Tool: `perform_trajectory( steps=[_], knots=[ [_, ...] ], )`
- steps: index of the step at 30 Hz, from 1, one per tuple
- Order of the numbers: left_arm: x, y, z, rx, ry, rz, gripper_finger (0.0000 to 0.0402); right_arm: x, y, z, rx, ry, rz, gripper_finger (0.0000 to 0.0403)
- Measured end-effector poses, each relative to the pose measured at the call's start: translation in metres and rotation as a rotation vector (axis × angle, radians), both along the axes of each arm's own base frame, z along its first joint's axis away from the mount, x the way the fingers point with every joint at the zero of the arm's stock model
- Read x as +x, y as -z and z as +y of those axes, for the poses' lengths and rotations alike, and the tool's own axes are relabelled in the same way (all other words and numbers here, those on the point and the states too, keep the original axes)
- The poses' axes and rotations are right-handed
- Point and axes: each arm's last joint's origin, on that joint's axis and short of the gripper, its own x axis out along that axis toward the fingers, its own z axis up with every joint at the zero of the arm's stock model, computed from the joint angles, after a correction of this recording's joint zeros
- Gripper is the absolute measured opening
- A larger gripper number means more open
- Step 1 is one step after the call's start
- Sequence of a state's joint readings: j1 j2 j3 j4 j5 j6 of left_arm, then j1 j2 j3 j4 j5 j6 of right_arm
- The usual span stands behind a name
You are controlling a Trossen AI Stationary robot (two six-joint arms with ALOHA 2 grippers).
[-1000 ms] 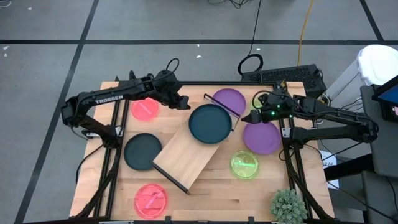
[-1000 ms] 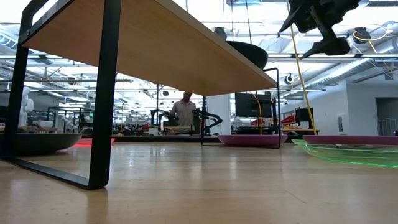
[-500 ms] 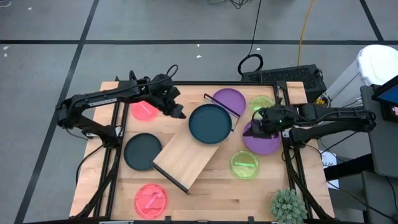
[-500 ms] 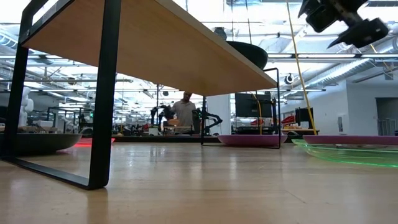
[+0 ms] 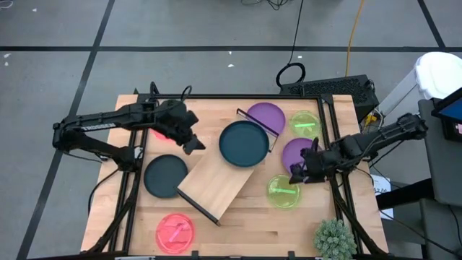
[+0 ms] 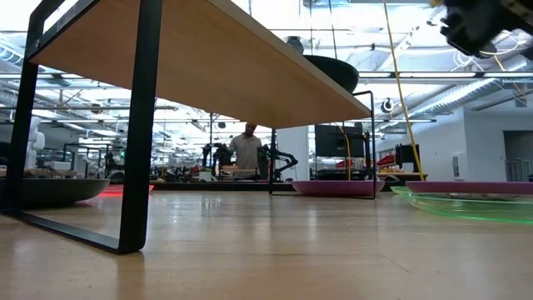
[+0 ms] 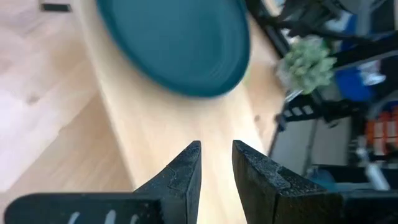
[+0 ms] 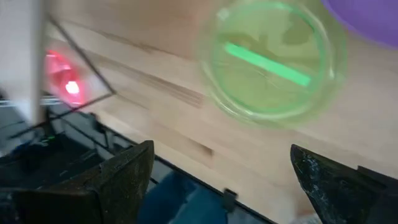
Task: Place and stack plates onto a shelf
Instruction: Put the bottom green plate on the shelf
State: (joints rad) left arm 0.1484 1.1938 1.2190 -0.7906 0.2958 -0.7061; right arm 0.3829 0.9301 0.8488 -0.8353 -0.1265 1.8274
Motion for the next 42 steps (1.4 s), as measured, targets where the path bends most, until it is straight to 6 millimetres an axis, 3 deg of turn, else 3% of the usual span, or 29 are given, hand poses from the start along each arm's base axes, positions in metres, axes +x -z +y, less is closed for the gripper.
perform_trajectory(
  steps=[8,28,34,42],
  knots=[
    [-0.008,-0.001,-0.023,0.074,0.053,0.033,0.0095,-0.009,0.025,0.023,-0.031,0.021,0.103,0.0356],
    [-0.012,0.002,-0.036,0.104,0.047,0.080,0.0095,-0.024,0.114,0.021,0.017,0.126,0.093,0.0270],
    [-0.011,0.002,-0.036,0.082,0.023,0.085,0.0095,-0.029,0.127,0.017,0.016,0.141,0.106,0.0248],
    [-0.011,0.002,-0.036,0.090,0.026,0.083,0.0095,-0.031,0.130,0.016,-0.011,0.129,0.094,0.0220]
  ],
)
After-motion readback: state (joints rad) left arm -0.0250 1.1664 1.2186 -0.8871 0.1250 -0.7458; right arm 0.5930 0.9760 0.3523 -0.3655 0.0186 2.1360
